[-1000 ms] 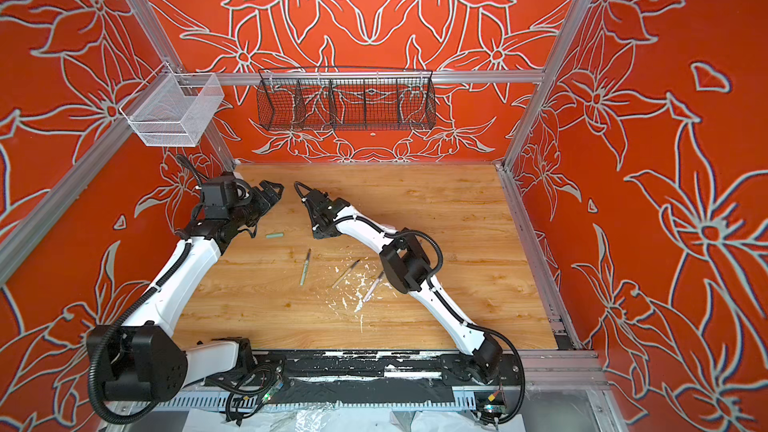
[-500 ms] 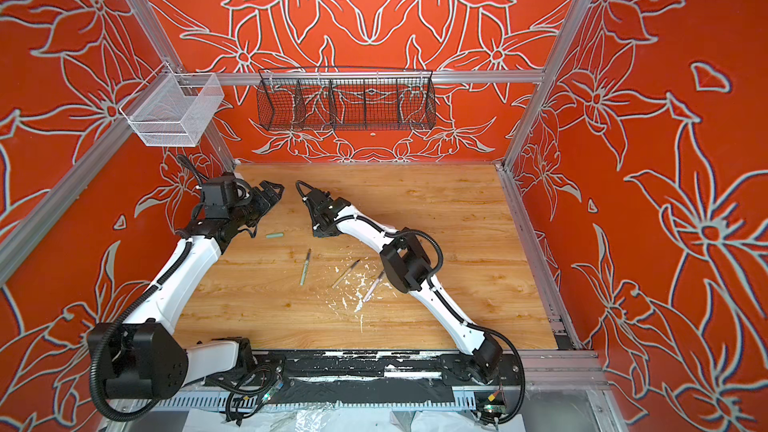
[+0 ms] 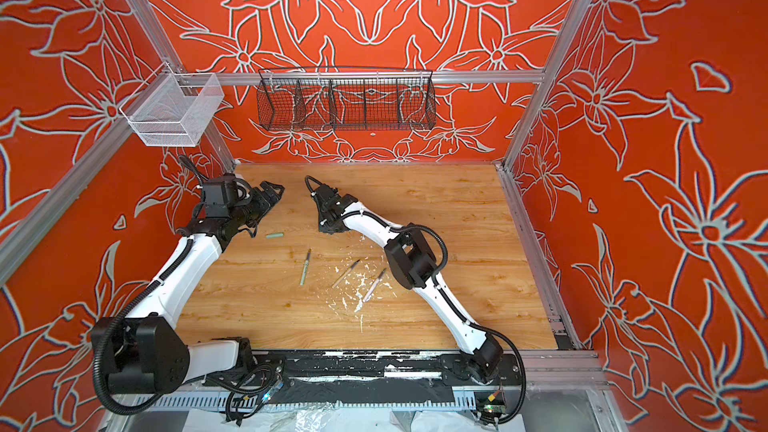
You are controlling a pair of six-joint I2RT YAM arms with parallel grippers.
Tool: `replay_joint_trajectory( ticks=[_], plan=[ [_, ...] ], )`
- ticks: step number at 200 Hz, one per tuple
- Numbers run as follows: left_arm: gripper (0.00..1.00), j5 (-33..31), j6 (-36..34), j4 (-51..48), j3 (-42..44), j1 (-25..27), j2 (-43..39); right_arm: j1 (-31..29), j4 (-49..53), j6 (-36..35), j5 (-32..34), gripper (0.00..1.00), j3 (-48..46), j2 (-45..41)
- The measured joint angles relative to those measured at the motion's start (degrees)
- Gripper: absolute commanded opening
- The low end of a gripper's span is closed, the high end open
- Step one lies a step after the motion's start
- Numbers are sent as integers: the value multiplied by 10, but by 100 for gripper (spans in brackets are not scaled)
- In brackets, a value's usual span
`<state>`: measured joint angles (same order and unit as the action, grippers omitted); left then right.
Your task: Insert the pens into the pen caps
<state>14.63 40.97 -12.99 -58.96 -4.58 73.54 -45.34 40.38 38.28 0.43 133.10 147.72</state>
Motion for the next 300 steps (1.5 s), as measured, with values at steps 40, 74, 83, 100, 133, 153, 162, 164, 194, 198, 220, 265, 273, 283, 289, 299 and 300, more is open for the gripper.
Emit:
replay_joint_trajectory(
  ticks=[40, 74, 83, 100, 133, 153, 162, 164, 194, 198, 220, 265, 273, 283, 289, 299, 300],
  plan=[
    [92, 3, 0, 0, 0, 0, 0, -1, 13, -2, 2, 21, 9, 0],
    [92, 5, 0, 1, 0, -1, 0, -1, 22, -4, 6, 22, 22, 0],
    [92, 5, 0, 1, 0, -1, 0, -1, 24, -5, 6, 22, 22, 0],
    [92, 5, 0, 1, 0, -1, 1, -2, 28, -5, 6, 22, 22, 3],
    [92, 5, 0, 1, 0, -1, 2, -2, 36, -6, 6, 22, 31, 15],
    [92, 5, 0, 1, 0, -2, 4, -2, 39, -7, 6, 22, 35, 17],
    [92, 5, 0, 1, 0, -2, 5, -2, 40, -7, 6, 22, 39, 19],
    [92, 5, 0, 1, 0, -2, 5, -2, 40, -8, 6, 21, 39, 19],
    [92, 5, 0, 1, 0, -2, 5, -5, 42, -9, 6, 18, 43, 22],
    [92, 5, 0, 1, 0, -2, 5, -5, 42, -9, 6, 18, 43, 22],
    [92, 5, 0, 1, 0, -2, 5, -7, 42, -9, 6, 16, 43, 22],
    [93, 7, 0, 1, 0, -3, 5, -13, 21, -9, 1, 15, 13, -1],
    [93, 9, 0, 2, 0, -2, 5, -13, 13, -8, 1, 14, -9, -18],
    [93, 12, 0, 2, 0, -3, 5, -12, 3, -7, 1, 14, -43, -47],
    [93, 13, 0, 2, 0, -3, 5, -12, -7, -6, 2, 14, -70, -70],
    [93, 19, 0, 3, 0, -3, 6, -10, -24, -4, 2, 14, -120, -111],
    [93, 19, 0, 3, 0, -3, 6, -9, -28, -4, 1, 14, -129, -118]
  ],
)
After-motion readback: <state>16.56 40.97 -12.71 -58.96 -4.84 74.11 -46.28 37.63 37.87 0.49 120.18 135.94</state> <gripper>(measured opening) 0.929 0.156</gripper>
